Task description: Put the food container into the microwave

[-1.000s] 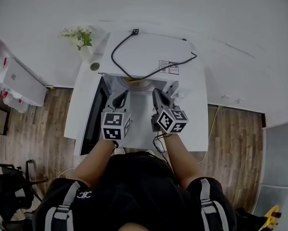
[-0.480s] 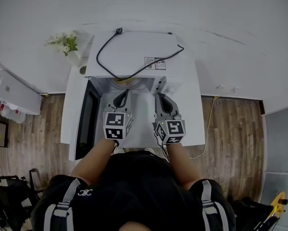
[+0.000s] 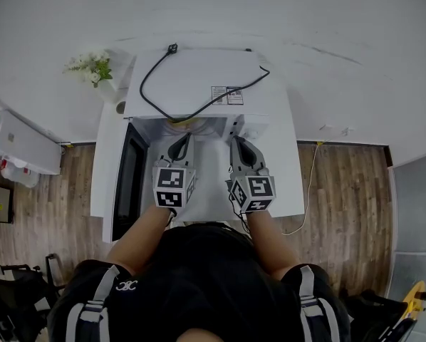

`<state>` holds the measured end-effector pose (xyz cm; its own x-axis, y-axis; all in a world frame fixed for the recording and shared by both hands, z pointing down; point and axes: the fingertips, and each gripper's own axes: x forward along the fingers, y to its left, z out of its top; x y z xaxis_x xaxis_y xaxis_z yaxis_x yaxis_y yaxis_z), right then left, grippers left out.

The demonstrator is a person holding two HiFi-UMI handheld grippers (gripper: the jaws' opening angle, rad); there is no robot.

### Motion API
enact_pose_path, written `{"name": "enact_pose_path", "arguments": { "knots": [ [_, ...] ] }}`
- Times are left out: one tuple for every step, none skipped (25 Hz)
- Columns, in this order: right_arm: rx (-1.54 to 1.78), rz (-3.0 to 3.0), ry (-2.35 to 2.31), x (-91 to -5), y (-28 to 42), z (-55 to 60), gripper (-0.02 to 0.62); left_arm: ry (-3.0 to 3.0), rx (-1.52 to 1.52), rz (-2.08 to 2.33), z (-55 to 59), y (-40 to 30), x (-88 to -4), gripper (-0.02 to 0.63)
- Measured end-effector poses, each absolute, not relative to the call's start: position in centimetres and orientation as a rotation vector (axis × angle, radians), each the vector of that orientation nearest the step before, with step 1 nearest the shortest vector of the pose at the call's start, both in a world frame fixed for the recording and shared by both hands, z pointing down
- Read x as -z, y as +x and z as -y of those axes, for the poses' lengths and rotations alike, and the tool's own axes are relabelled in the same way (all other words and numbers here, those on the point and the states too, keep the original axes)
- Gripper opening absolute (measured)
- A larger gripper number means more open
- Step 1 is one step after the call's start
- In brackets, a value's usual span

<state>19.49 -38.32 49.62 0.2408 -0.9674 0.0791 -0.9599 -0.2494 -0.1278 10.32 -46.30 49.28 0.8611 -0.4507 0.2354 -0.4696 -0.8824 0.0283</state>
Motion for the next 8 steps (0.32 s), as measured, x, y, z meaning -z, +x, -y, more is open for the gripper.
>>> {"name": "enact_pose_path", "arguments": {
  "knots": [
    [0.220, -1.892, -2.429, -49.60, 19.48, 38.37, -0.002, 2.950, -0.341, 0.730, 46.31, 10.37, -49.29, 0.014],
    [0.224, -1.893, -2.426, -49.62, 19.48, 38.44, -0.002, 2.950, -0.340, 0.728, 46.31, 10.45, -49.28, 0.014],
    [0.229, -1.893, -2.424, -49.68, 19.49, 38.52, -0.002, 2.952, -0.339, 0.724, 46.29, 10.53, -49.27, 0.015],
    [0.236, -1.891, -2.422, -49.77, 19.53, 38.60, -0.002, 2.954, -0.337, 0.719, 46.27, 10.59, -49.27, 0.015],
    [0.242, -1.887, -2.420, -49.85, 19.58, 38.67, -0.002, 2.956, -0.336, 0.714, 46.24, 10.64, -49.31, 0.015],
    [0.248, -1.883, -2.418, -49.90, 19.64, 38.74, -0.002, 2.957, -0.334, 0.710, 46.23, 10.69, -49.36, 0.015],
    [0.253, -1.878, -2.414, -49.93, 19.70, 38.81, -0.002, 2.958, -0.334, 0.707, 46.22, 10.73, -49.43, 0.015],
    [0.257, -1.874, -2.411, -49.94, 19.76, 38.88, -0.002, 2.958, -0.334, 0.704, 46.22, 10.77, -49.51, 0.015]
  ]
}}
